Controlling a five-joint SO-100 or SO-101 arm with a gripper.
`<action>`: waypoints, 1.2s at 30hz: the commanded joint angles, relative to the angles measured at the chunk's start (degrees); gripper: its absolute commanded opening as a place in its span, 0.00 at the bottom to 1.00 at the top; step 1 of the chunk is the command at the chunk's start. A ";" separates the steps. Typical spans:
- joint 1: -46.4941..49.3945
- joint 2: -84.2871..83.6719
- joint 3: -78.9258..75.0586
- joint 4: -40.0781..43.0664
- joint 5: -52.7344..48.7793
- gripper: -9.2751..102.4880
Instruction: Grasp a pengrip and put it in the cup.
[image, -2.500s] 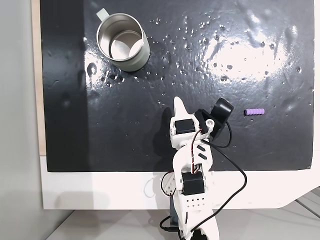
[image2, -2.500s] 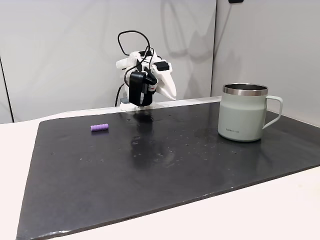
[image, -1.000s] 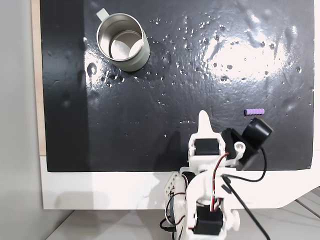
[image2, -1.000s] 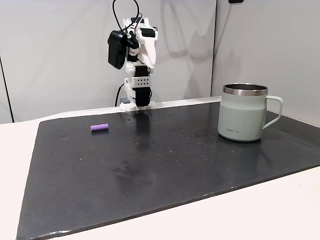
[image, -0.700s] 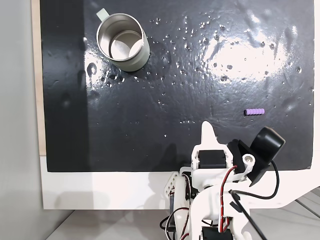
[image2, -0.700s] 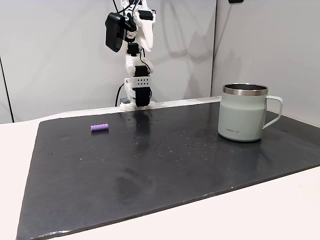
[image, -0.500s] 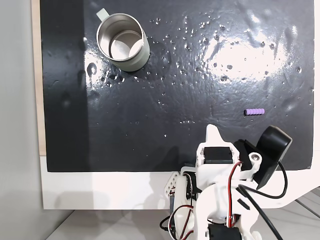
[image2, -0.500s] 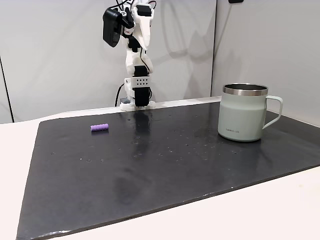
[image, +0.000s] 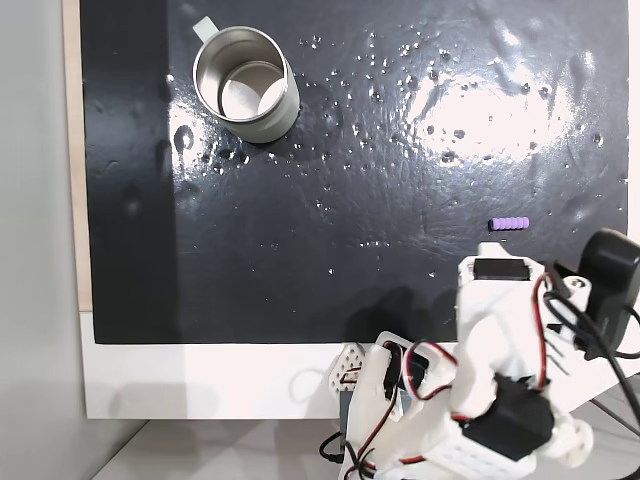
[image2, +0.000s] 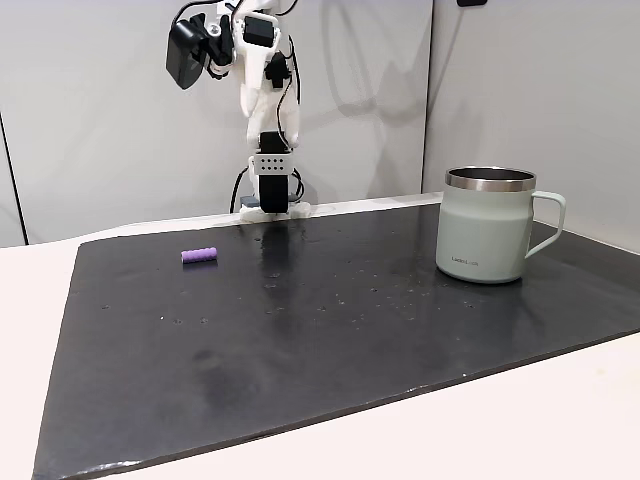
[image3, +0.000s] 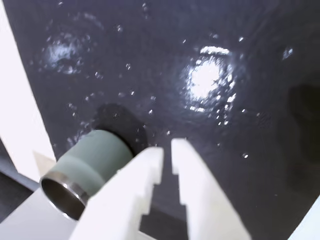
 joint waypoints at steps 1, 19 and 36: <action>3.96 -4.39 -5.01 -0.44 -3.78 0.11; 13.80 -19.86 -5.80 -6.50 -13.01 0.36; 14.59 -22.94 7.12 -13.97 -14.15 0.34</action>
